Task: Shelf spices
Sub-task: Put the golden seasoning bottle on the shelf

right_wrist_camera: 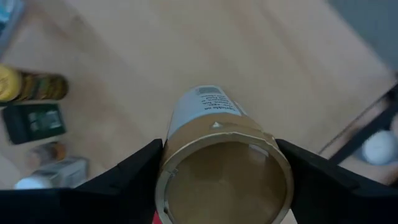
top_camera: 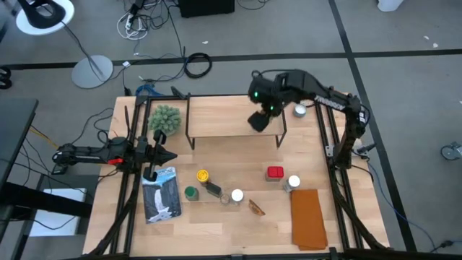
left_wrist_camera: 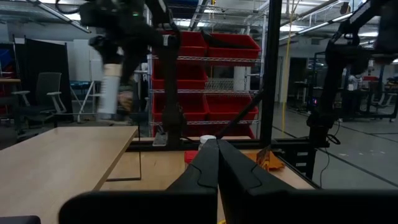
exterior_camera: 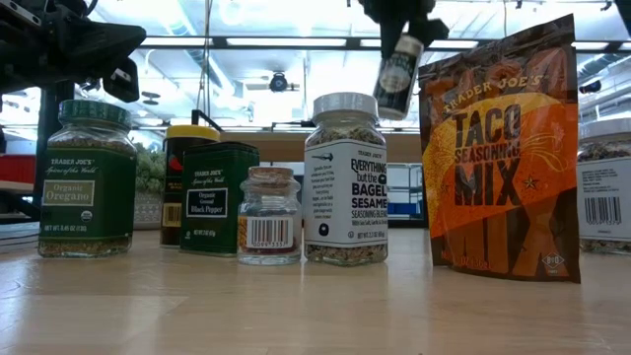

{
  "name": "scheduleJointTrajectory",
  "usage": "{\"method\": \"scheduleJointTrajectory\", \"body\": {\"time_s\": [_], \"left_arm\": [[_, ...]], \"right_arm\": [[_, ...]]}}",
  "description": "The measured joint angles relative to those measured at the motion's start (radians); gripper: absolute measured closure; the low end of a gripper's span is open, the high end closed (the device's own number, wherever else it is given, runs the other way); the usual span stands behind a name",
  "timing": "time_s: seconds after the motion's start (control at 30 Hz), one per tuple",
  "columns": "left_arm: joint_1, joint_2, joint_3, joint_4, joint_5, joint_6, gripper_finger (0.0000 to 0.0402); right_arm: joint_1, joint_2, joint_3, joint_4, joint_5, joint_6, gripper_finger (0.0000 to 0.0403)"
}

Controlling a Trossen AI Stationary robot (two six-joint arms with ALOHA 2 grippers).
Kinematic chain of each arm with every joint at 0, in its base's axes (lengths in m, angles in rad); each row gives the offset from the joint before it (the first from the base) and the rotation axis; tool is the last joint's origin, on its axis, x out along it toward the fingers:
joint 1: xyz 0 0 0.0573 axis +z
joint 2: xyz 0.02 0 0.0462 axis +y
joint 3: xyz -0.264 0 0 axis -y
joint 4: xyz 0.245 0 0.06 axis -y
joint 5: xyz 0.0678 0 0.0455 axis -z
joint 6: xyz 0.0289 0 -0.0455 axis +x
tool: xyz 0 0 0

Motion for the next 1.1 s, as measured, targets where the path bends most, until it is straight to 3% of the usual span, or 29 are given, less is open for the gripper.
{"method": "scheduleJointTrajectory", "body": {"time_s": [0.47, 1.1], "left_arm": [[0.0, 0.0, 0.0, 0.0, 0.0, 0.0, 0.0396], [0.0, 0.0, 0.0, 0.0, 0.0, 0.0, 0.0396]], "right_arm": [[-0.217, 0.0, 0.0, 0.0, -0.007, -0.13, 0.0125], [-0.225, 0.004, -0.105, 0.003, -0.071, -0.042, 0.0117]]}}
